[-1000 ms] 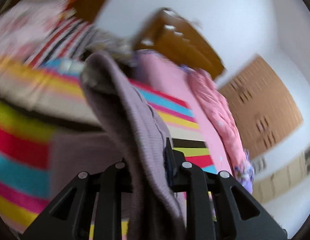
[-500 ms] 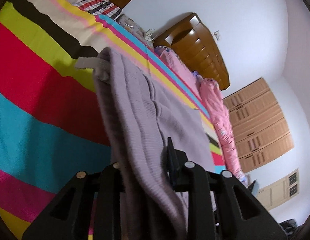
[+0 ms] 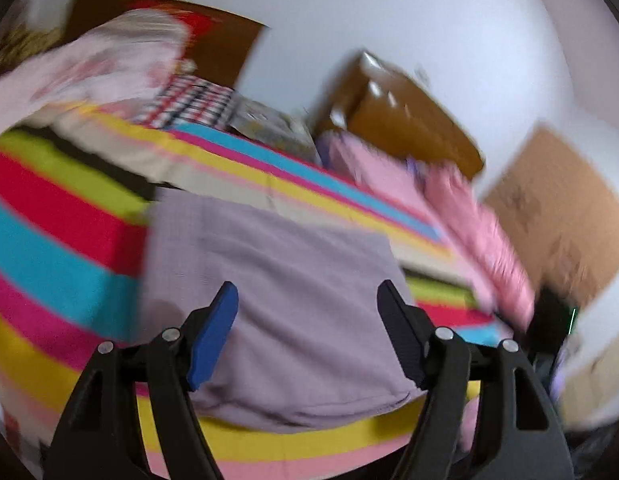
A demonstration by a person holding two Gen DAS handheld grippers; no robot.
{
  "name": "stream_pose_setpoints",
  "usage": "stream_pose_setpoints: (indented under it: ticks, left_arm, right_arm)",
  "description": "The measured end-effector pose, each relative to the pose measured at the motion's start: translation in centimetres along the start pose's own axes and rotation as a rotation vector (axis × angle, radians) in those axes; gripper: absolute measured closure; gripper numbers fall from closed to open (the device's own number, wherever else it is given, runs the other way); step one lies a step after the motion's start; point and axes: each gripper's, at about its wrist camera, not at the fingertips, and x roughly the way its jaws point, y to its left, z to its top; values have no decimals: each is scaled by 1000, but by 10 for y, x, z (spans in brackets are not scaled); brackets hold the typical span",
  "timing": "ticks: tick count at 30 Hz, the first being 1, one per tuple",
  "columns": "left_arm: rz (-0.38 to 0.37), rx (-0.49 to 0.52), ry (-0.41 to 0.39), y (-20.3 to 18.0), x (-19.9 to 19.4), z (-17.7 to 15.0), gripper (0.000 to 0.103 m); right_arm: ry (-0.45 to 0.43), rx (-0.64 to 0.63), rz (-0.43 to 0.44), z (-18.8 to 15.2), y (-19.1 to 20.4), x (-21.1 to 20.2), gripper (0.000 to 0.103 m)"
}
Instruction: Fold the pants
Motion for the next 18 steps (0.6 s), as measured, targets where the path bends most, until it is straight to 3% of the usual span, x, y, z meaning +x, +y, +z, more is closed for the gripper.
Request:
stream_pose_setpoints:
  ticks: [3, 6, 7, 9, 12, 14, 18]
  left_arm:
    - [36, 10, 75, -7, 32, -11, 31]
    - [106, 26, 115, 12, 50, -36, 35]
    - [83, 23, 72, 19, 44, -46, 35]
    - [41, -22, 28, 26, 36, -55, 44]
    - [20, -58, 13, 37, 25, -66, 59]
    - [-1, -95, -2, 46, 19, -71, 73]
    - [-37, -126, -12, 55, 14, -77, 78]
  right_arm:
    - [67, 54, 90, 35, -32, 47, 10]
    - [148, 174, 183, 59, -66, 96, 10]
    - [199, 182, 177, 60, -74, 115, 10]
    - [293, 192, -18, 57, -96, 143, 16]
    - [230, 320, 82, 56, -127, 142, 18]
    - [205, 363, 103, 58, -135, 140, 18]
    - [212, 347, 108, 59, -133, 140, 18]
